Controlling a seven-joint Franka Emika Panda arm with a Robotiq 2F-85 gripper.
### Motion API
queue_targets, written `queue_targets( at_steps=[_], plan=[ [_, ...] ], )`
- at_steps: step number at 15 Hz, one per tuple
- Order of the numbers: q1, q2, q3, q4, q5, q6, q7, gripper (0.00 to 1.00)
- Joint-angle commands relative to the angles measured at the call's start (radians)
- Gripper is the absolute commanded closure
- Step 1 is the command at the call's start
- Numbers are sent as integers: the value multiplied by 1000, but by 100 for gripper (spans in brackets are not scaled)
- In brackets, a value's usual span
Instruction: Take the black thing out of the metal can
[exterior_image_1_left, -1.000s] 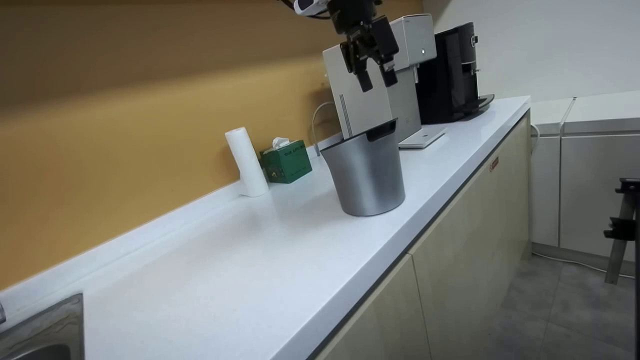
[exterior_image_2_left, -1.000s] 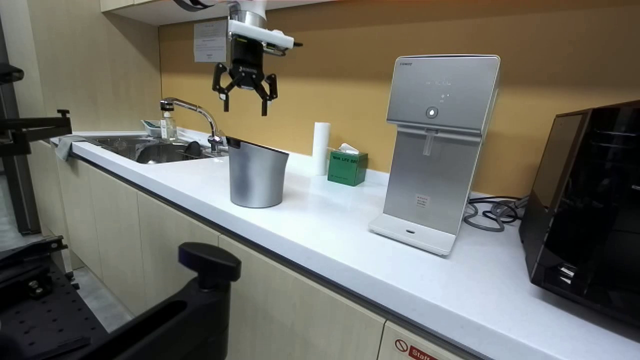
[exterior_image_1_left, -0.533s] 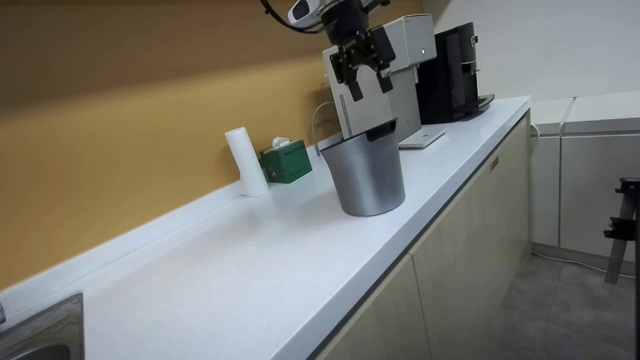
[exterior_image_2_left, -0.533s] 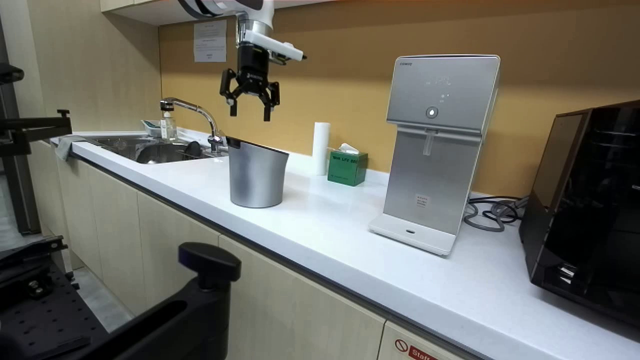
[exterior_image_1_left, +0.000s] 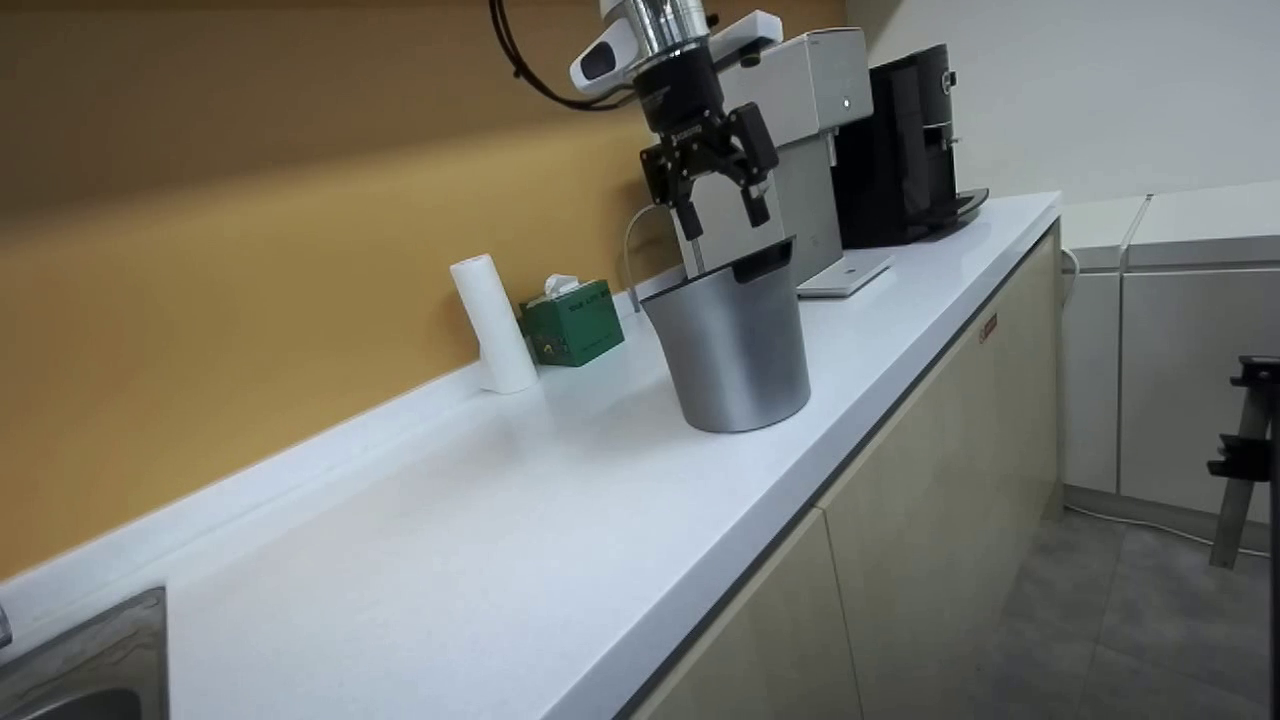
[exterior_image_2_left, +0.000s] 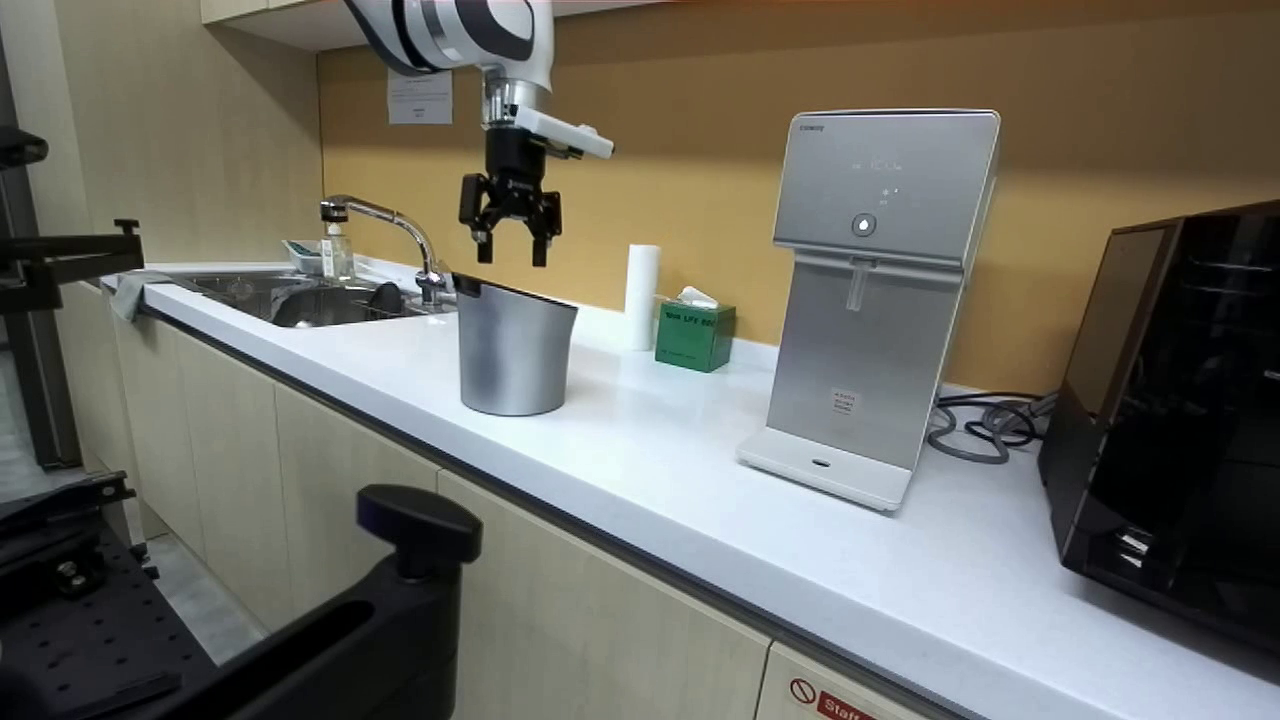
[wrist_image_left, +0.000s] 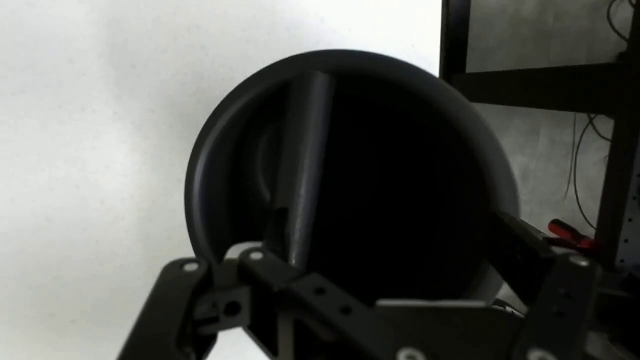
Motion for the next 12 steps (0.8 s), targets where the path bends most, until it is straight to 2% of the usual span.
queue_targets(
  at_steps=[1, 12],
  plan=[
    [-18, 22, 13, 7, 18, 56, -87, 0],
    [-43, 66, 17, -12, 40, 60, -153, 0]
  ],
)
